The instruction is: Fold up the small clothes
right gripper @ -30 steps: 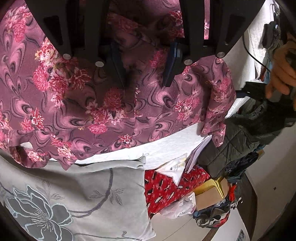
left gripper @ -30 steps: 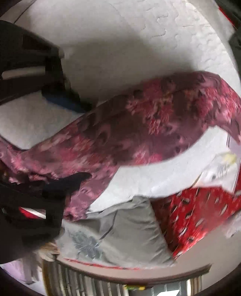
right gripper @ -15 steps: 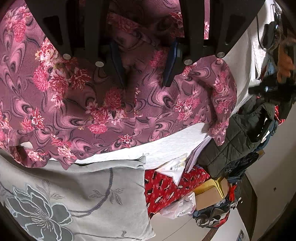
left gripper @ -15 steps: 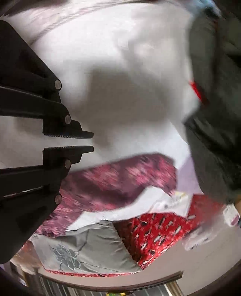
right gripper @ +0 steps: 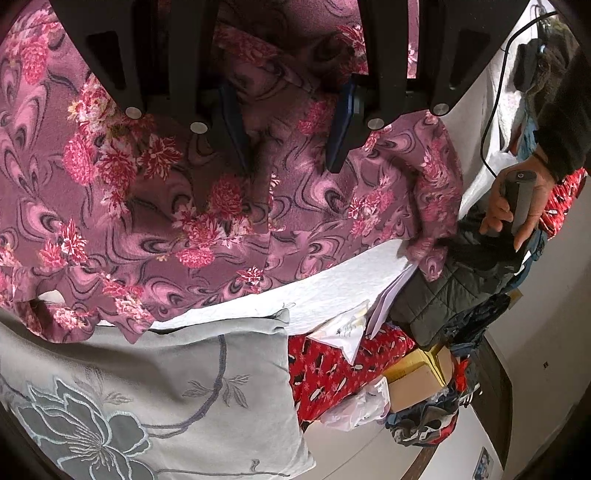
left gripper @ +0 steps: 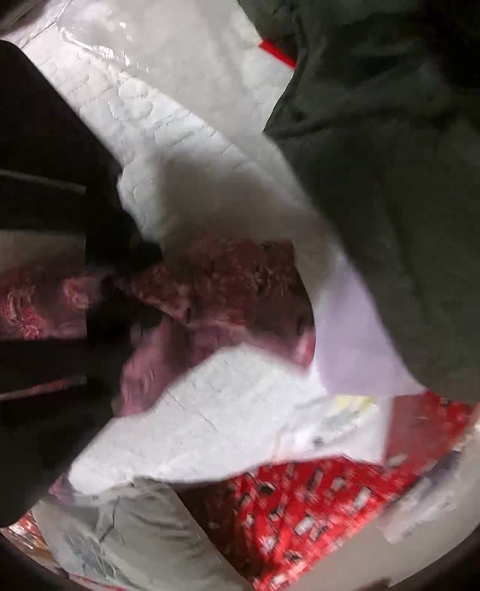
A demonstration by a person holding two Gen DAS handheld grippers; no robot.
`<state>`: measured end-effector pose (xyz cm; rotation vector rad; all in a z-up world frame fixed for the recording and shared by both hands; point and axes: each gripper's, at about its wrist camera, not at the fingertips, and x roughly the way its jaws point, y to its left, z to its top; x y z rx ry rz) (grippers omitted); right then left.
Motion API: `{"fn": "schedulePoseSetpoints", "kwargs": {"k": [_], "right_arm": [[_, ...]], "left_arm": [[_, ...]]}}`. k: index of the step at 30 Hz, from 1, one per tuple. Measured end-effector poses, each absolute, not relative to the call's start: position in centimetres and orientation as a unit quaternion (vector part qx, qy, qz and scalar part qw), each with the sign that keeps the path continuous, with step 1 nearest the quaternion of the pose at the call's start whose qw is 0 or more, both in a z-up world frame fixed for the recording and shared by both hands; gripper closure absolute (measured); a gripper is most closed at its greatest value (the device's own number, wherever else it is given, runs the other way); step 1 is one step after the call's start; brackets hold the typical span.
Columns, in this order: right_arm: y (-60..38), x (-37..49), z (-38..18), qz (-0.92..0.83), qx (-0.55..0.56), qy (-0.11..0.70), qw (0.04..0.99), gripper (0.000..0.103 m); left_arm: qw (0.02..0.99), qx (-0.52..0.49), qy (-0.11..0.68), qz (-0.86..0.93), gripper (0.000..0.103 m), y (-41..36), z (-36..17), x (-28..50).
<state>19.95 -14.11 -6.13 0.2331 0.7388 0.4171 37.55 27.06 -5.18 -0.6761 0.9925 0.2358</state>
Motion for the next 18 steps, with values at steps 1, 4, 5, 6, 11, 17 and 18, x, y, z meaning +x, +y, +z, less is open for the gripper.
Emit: {"fn": "schedulePoseSetpoints", "kwargs": {"k": [1,4,5,6,11,17,18], "right_arm": [[-14.1,20.0,-6.1,0.202,0.114,0.358,0.905,0.058],[-14.2,19.9,-6.1,0.204,0.116,0.356,0.904,0.058],[-14.2,20.0,-6.1,0.204,0.118,0.356,0.904,0.058],[-14.3,20.0,-6.1,0.205,0.119,0.356,0.904,0.058],[-14.1,19.9,-6.1,0.201,0.114,0.357,0.905,0.058],[-14.1,20.0,-6.1,0.202,0.114,0.357,0.905,0.058],[-14.1,20.0,-6.1,0.202,0.114,0.357,0.905,0.058]], "left_arm": [[0.829,-0.313,0.448,0.117,0.099,27.4,-4.2,36.3],[0.865,-0.259,0.405,0.143,0.099,27.9,-1.1,32.2],[0.866,-0.248,0.406,0.152,0.098,28.3,-0.8,31.2],[0.862,-0.249,0.414,0.154,0.094,29.1,-1.1,30.5],[0.794,-0.399,0.447,0.105,0.086,33.6,-6.0,27.4],[0.781,-0.471,0.401,0.077,0.055,34.1,-7.8,25.2],[0.783,-0.468,0.403,0.073,0.051,33.8,-7.8,25.5]]}}
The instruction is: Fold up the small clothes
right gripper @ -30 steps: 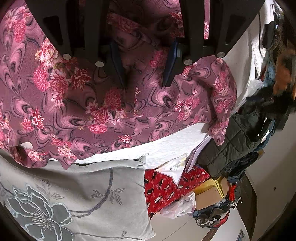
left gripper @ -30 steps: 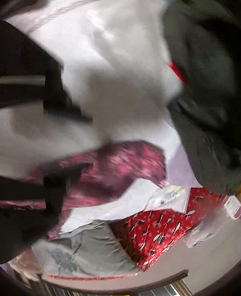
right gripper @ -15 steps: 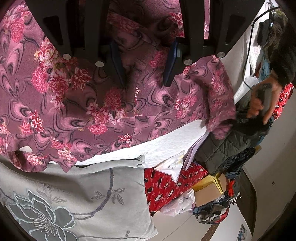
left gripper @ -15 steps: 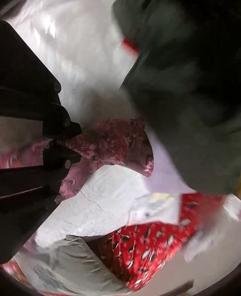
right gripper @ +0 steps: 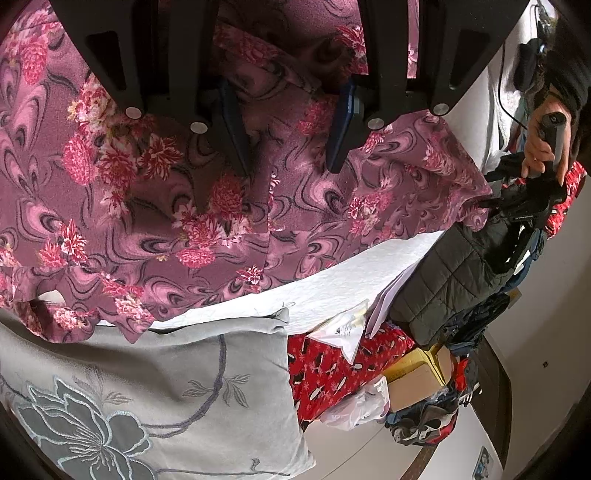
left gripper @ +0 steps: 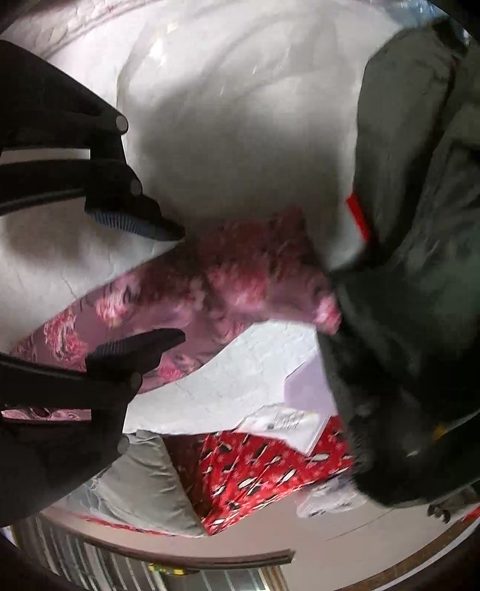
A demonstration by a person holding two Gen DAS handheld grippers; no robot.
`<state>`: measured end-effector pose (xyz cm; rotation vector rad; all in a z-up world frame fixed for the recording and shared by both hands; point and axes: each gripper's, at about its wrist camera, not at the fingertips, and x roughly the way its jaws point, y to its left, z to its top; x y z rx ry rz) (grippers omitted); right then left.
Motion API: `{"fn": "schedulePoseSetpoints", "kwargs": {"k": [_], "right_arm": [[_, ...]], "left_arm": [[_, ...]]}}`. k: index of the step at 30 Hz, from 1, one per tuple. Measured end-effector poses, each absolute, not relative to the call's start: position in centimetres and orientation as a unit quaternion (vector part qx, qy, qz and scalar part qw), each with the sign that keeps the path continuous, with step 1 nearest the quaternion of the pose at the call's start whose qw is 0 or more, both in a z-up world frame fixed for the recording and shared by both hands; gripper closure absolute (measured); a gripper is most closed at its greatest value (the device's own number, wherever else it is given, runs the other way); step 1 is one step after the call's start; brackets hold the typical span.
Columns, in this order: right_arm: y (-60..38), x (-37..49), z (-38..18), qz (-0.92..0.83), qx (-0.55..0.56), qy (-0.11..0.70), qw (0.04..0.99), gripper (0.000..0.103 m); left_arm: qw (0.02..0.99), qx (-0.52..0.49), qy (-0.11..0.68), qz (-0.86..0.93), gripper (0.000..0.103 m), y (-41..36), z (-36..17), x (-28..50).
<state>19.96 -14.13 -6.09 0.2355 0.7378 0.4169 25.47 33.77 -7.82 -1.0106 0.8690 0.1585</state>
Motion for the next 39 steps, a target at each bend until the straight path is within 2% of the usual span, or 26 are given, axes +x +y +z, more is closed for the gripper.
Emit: {"fn": "schedulePoseSetpoints", "kwargs": {"k": [2,3,4,5,6,13,15,16,24,26,28,30,33,38,39], "right_arm": [[-14.1,20.0,-6.1,0.202,0.114,0.358,0.905,0.058],[-14.1,20.0,-6.1,0.201,0.113,0.358,0.905,0.058],[-14.1,20.1,-6.1,0.200,0.112,0.360,0.904,0.058],[-14.0,20.1,-6.0,0.199,0.111,0.362,0.904,0.058],[-13.9,20.2,-5.9,0.198,0.110,0.367,0.902,0.058],[-14.4,19.4,-3.7,0.176,0.084,0.397,0.897,0.058],[-15.7,18.2,-2.9,0.155,0.072,0.395,0.903,0.049],[-16.5,17.9,-2.8,0.145,0.067,0.395,0.905,0.040],[-29.1,13.8,-2.3,-0.011,0.070,0.382,0.922,0.038],[-32.2,12.9,-3.5,-0.062,0.061,0.390,0.917,0.031],[-34.2,12.1,-5.4,-0.059,0.064,0.400,0.912,0.031],[-34.2,10.6,-5.6,-0.034,0.052,0.363,0.930,0.031],[-33.3,10.5,-5.7,-0.043,0.035,0.365,0.929,0.029],[-33.4,10.3,-5.8,-0.033,0.044,0.360,0.931,0.025],[-33.4,10.2,-5.7,-0.028,0.050,0.358,0.932,0.025]], "left_arm": [[0.787,-0.456,0.406,0.085,0.050,33.3,-7.5,26.2],[0.789,-0.453,0.405,0.090,0.054,33.1,-7.3,26.5],[0.790,-0.452,0.405,0.088,0.077,32.7,-7.0,26.9],[0.791,-0.448,0.408,0.082,0.091,32.0,-6.7,27.3],[0.793,-0.441,0.413,0.078,0.100,31.4,-6.3,27.8],[0.852,-0.354,0.385,0.038,0.099,24.1,1.1,25.9],[0.860,-0.340,0.381,0.017,0.099,22.3,2.8,25.2],[0.863,-0.332,0.381,0.005,0.099,21.0,3.7,25.0],[0.870,-0.281,0.400,-0.073,0.099,10.8,7.9,24.9],[0.865,-0.274,0.410,-0.097,0.099,8.1,8.3,24.6],[0.862,-0.261,0.419,-0.117,0.099,5.0,8.7,24.5],[0.859,-0.249,0.426,-0.133,0.099,2.0,8.8,24.3],[0.855,-0.223,0.442,-0.156,0.099,-3.1,8.1,24.0],[0.830,-0.179,0.498,-0.179,0.098,-11.6,3.4,24.4],[0.822,-0.167,0.515,-0.177,0.091,-13.0,2.0,24.6]]}}
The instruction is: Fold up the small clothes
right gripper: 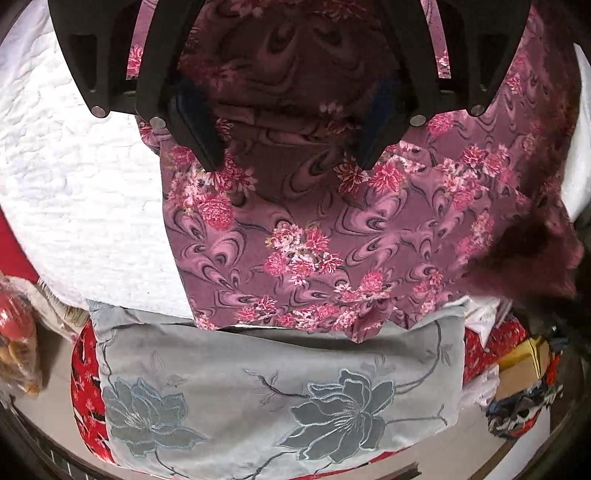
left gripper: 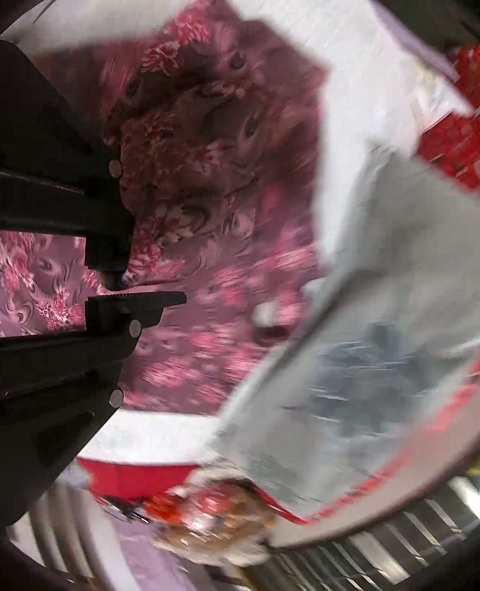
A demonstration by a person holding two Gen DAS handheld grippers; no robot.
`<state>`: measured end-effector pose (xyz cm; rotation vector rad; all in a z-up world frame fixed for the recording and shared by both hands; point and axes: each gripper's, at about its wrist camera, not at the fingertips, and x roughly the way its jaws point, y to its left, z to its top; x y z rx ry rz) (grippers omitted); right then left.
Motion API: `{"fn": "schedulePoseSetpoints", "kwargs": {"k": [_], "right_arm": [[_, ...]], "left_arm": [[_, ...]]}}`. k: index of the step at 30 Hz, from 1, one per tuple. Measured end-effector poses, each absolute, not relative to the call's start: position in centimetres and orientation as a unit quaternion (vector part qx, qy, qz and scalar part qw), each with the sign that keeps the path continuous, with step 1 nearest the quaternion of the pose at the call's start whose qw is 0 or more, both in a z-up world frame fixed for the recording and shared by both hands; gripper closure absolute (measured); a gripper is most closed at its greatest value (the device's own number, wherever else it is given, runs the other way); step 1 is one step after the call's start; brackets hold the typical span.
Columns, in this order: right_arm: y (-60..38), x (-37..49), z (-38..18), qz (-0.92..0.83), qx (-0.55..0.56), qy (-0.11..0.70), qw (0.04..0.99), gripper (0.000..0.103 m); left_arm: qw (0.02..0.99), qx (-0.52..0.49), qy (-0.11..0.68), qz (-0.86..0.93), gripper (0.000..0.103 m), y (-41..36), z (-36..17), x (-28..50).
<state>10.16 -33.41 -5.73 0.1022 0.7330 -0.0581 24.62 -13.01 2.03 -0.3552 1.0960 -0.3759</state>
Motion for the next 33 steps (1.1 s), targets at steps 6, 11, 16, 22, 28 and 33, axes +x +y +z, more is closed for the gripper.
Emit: {"fn": "schedulePoseSetpoints", "kwargs": {"k": [6,11,16,22,28,33], "right_arm": [[-33.9,10.3,-5.9,-0.019,0.055,0.357,0.932,0.021],[-33.9,11.1,-5.1,-0.020,0.064,0.386,0.920,0.021],[-32.7,11.9,-1.1,0.040,0.175,0.343,0.922,0.019],[-23.1,13.2,0.8,0.128,0.070,0.339,0.929,0.020],[-15.6,13.8,-0.9,0.155,-0.120,0.335,0.921,0.023],[-16.8,16.1,-1.1,0.164,-0.073,0.366,0.913,0.090]], "left_arm": [[0.810,-0.121,0.545,-0.179,0.058,-15.7,-1.6,24.3],[0.797,-0.187,0.516,-0.252,0.051,-9.5,1.8,21.1],[0.814,-0.270,0.470,-0.208,0.030,0.4,1.0,17.9],[0.760,-0.374,0.504,-0.167,0.030,4.8,-4.0,18.5],[0.756,-0.383,0.503,-0.169,0.030,5.2,-4.4,18.7],[0.750,-0.397,0.501,-0.170,0.030,5.0,-4.6,19.3]]}}
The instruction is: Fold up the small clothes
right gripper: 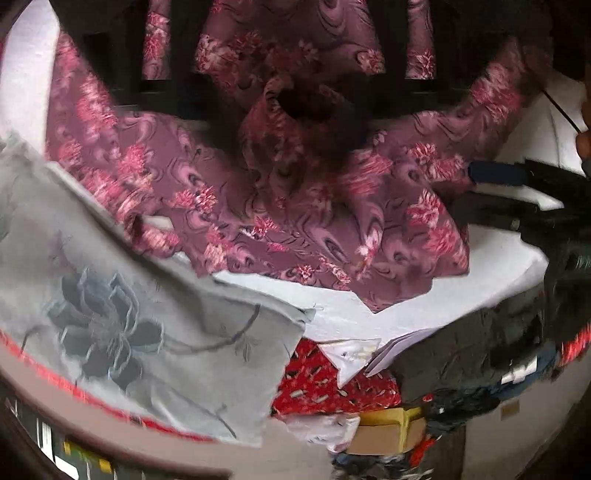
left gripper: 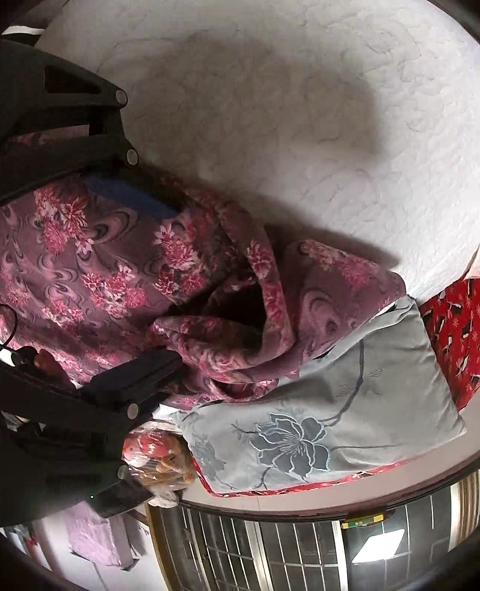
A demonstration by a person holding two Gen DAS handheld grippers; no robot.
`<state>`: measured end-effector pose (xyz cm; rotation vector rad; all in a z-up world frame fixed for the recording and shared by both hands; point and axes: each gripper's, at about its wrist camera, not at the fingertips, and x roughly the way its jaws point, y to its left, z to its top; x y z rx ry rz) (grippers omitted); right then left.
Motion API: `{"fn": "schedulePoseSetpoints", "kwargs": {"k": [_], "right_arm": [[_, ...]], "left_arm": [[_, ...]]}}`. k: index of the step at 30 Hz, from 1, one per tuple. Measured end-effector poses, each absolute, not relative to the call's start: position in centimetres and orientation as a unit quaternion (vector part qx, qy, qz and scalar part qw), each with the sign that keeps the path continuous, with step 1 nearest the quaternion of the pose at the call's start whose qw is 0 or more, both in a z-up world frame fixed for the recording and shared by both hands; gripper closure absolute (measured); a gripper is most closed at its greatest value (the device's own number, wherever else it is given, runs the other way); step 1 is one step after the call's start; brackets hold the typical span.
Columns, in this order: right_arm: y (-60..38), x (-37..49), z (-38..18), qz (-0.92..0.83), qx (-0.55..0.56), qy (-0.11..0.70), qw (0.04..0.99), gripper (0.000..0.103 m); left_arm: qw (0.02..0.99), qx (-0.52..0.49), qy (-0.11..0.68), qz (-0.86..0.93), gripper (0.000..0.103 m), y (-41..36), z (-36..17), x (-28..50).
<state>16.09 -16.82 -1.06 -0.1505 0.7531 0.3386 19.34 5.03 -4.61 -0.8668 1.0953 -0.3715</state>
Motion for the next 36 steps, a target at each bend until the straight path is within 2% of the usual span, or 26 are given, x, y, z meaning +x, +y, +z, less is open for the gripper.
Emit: {"fn": "schedulePoseSetpoints", "kwargs": {"k": [6,11,13,15,17,19,24,25,26,27,28,31,33,34,36], "right_arm": [[-26.5,14.9,-0.1,0.145,0.106,0.342,0.922,0.092],[-36.2,13.0,-2.6,0.083,0.248,0.356,0.897,0.092],[-39.4,11.7,-3.9,0.034,0.291,0.374,0.880,0.086],[-41.8,10.0,-4.2,0.019,0.338,0.348,0.874,0.084],[-43.0,8.7,-4.2,0.017,0.378,0.316,0.870,0.058],[-43.1,8.8,-4.2,0.024,0.398,0.299,0.867,0.041],[-40.8,12.3,-5.2,0.048,0.393,0.335,0.855,0.038],[-40.4,12.6,-5.3,0.048,0.386,0.343,0.855,0.038],[-40.3,13.0,-5.1,0.053,0.382,0.345,0.856,0.043],[-40.0,13.4,-4.6,0.064,0.375,0.345,0.858,0.073],[-40.0,13.9,-3.5,0.072,0.364,0.339,0.864,0.096],[-41.6,11.8,-0.5,0.067,0.354,0.265,0.894,0.097],[-42.8,11.4,-0.5,0.043,0.346,0.254,0.902,0.097],[-43.5,11.5,-1.3,0.020,0.332,0.272,0.903,0.097],[-44.1,12.5,-4.8,-0.017,0.304,0.363,0.881,0.097]], "left_arm": [[0.748,-0.398,0.500,-0.181,0.030,5.2,-4.7,19.6],[0.741,-0.407,0.504,-0.180,0.030,5.3,-5.1,19.5],[0.735,-0.412,0.505,-0.185,0.030,5.2,-5.2,19.4],[0.733,-0.415,0.505,-0.191,0.030,5.1,-5.2,19.4],[0.733,-0.413,0.505,-0.193,0.030,4.6,-5.2,19.6],[0.731,-0.410,0.511,-0.190,0.030,4.0,-5.3,20.0],[0.730,-0.403,0.521,-0.184,0.030,2.5,-5.2,21.5],[0.731,-0.399,0.523,-0.182,0.030,2.3,-5.0,21.8],[0.730,-0.399,0.524,-0.183,0.030,2.2,-4.8,22.1],[0.729,-0.401,0.522,-0.187,0.030,2.2,-4.6,22.3],[0.730,-0.403,0.519,-0.190,0.030,2.2,-4.2,22.4],[0.744,-0.397,0.502,-0.193,0.030,2.5,-3.0,22.5],[0.750,-0.386,0.506,-0.182,0.030,2.2,-3.2,23.0],[0.746,-0.380,0.517,-0.176,0.030,1.9,-3.7,23.3],[0.733,-0.367,0.549,-0.164,0.031,1.0,-5.3,23.8]]}}
